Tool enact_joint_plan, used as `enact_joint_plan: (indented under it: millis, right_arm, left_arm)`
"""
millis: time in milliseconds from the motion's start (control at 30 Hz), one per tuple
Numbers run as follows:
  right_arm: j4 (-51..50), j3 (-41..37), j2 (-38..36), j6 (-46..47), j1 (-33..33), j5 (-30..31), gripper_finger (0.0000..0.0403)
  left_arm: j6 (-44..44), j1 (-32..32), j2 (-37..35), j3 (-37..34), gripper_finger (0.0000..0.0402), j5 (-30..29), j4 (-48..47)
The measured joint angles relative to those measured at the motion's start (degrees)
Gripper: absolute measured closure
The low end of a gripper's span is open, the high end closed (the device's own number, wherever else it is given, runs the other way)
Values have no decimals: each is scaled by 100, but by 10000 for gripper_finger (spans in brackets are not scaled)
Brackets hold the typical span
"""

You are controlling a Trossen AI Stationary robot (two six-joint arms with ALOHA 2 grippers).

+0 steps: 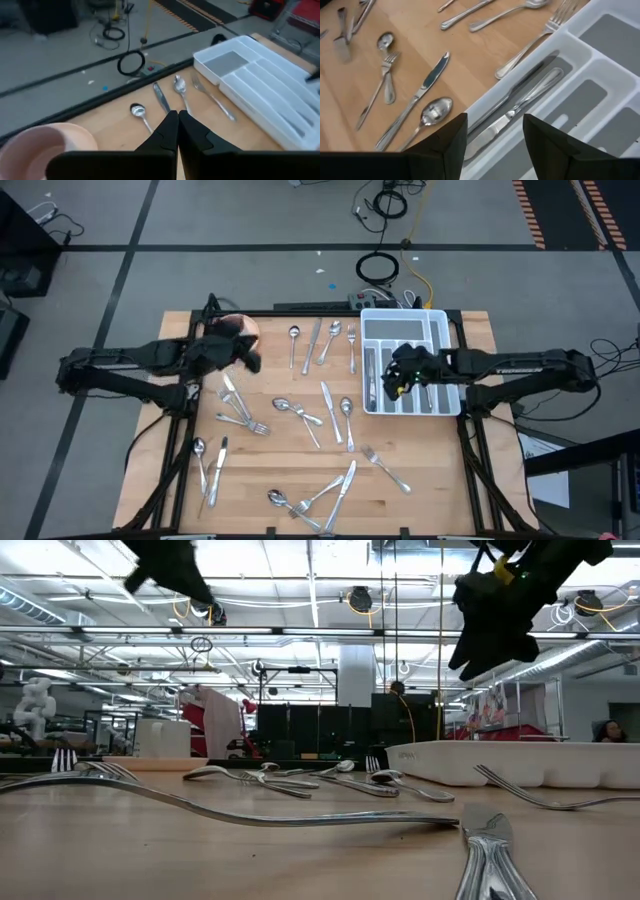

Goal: Sort silverware
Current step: Put the silver spoon into the silverware rack

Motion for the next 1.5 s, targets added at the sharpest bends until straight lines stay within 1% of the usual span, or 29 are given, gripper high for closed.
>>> enact_joint_plan:
  millis: [67, 200, 267, 367, 400, 500, 600, 700, 800, 933, 1033, 1100, 1133, 1167, 1200, 1267, 1333, 1400, 1433, 1500]
  right_arm:
    - [31, 0, 17, 23, 4, 11, 219]
    - [36, 0, 17, 96, 4, 16, 219]
    - [36, 0, 17, 104, 4, 13, 219]
    - [35, 0, 17, 103, 4, 11, 219]
    - [38, 0, 17, 99, 4, 11, 219]
    - [52, 0, 15, 91, 4, 11, 220]
    - [52, 0, 15, 29, 4, 11, 220]
    - [52, 0, 15, -83, 4, 11, 220]
    - [52, 0, 13, -223, 4, 9, 220]
    - [52, 0, 13, -369, 4, -13, 220]
    - [15, 0, 13, -454, 4, -13, 220]
    - [-24, 0, 13, -575, 4, -13, 220]
    - [-57, 0, 13, -656, 4, -13, 220]
    - [-93, 0, 13, -744, 4, -13, 220]
    - [-142, 0, 13, -808, 2, -9, 220]
    - [-209, -2, 13, -939, 2, 9, 220]
    - [-216, -2, 13, -1049, 2, 10, 220]
    - [-222, -2, 13, -1099, 2, 11, 220]
    - [-234, -2, 13, -1134, 2, 11, 220]
    - [-235, -2, 11, -1222, -1, 16, 220]
  left_arm:
    - [-2, 434, 350, 0, 393, 338, 355]
    - [-5, 1189, 1280, 2, 393, 706, 896]
    - [-126, 1510, 1798, 44, 393, 1132, 1012]
    - [-287, 1855, 2567, 57, 393, 2091, 1155]
    - [-294, 1929, 2797, 57, 393, 2253, 1169]
    - [-614, 2052, 3327, 57, 393, 2329, 1199]
    - [-1025, 2135, 3672, 57, 393, 2415, 1507]
    - [-1049, 2197, 3857, 76, 393, 2530, 1872]
    - [-1052, 2302, 3987, 278, 393, 2554, 1857]
    - [-941, 2429, 4069, 639, 380, 2954, 1827]
    - [-679, 2318, 4007, 796, 372, 3360, 1794]
    - [-315, 2243, 3929, 942, 371, 3532, 1402]
    - [-75, 2212, 3917, 1086, 371, 3555, 920]
    - [106, 2189, 3916, 1266, 371, 3482, 318]
    - [272, 2167, 3916, 1437, 371, 3289, -312]
    - [574, 2114, 3916, 1752, 371, 2894, -1157]
    - [561, 2022, 3905, 1952, 370, 2782, -1514]
    - [281, 1895, 3875, 2040, 370, 2821, -1692]
    - [167, 1833, 3849, 2062, 370, 2995, -1721]
    - [242, 1724, 3802, 2090, 370, 3294, -1685]
